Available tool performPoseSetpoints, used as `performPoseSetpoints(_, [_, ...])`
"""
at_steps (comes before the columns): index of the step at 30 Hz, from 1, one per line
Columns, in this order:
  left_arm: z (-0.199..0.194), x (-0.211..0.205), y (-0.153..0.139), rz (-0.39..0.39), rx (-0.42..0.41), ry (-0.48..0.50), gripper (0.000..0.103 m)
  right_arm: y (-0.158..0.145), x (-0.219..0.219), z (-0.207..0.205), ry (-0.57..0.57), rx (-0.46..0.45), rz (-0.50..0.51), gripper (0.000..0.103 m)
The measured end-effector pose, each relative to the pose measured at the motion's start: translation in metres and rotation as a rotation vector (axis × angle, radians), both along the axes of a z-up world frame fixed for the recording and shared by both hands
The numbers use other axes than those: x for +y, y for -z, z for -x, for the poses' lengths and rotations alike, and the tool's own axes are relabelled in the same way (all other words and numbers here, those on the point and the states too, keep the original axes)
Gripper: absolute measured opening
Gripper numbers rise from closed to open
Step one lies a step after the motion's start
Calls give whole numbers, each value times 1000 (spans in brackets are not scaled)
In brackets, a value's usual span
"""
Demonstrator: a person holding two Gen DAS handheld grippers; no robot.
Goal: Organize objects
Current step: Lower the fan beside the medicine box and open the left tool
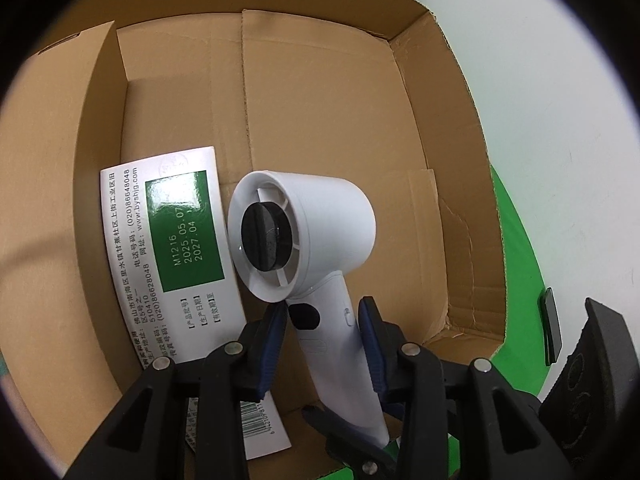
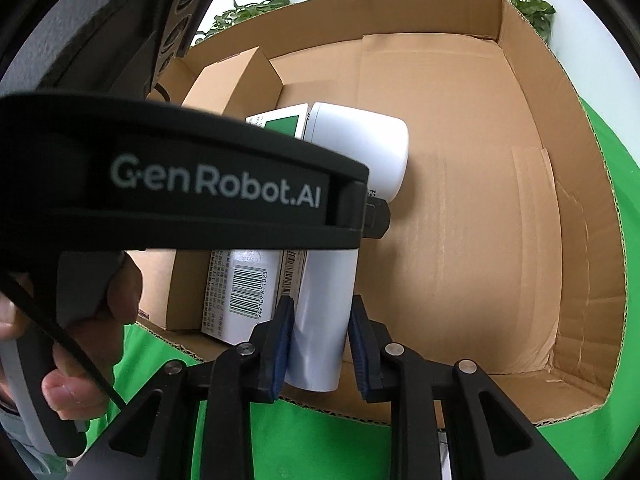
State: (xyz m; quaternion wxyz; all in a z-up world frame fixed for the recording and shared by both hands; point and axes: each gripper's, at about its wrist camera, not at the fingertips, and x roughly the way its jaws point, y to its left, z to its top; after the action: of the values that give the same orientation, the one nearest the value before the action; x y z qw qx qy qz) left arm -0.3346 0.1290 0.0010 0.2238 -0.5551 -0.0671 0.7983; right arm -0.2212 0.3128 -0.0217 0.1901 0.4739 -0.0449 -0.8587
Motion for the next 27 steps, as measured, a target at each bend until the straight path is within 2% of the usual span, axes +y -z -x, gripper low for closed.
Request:
performPoseSetpoints(11, [2,-10,-9,-17,9,5,36,1,-6,12,19,3,12,24])
performPoseSetpoints(14, [-2,-15,-18,17,64,2,36,4,-9,16,30,-10,8,23])
performPoseSetpoints(18, [-8,-26,-27,22,93,-5,36,7,-14,23,40,-26,7,23])
performPoseSetpoints(27, [-28,-83,-47,-66,154,-110,36,12,-36,35,49,-35,-53,24])
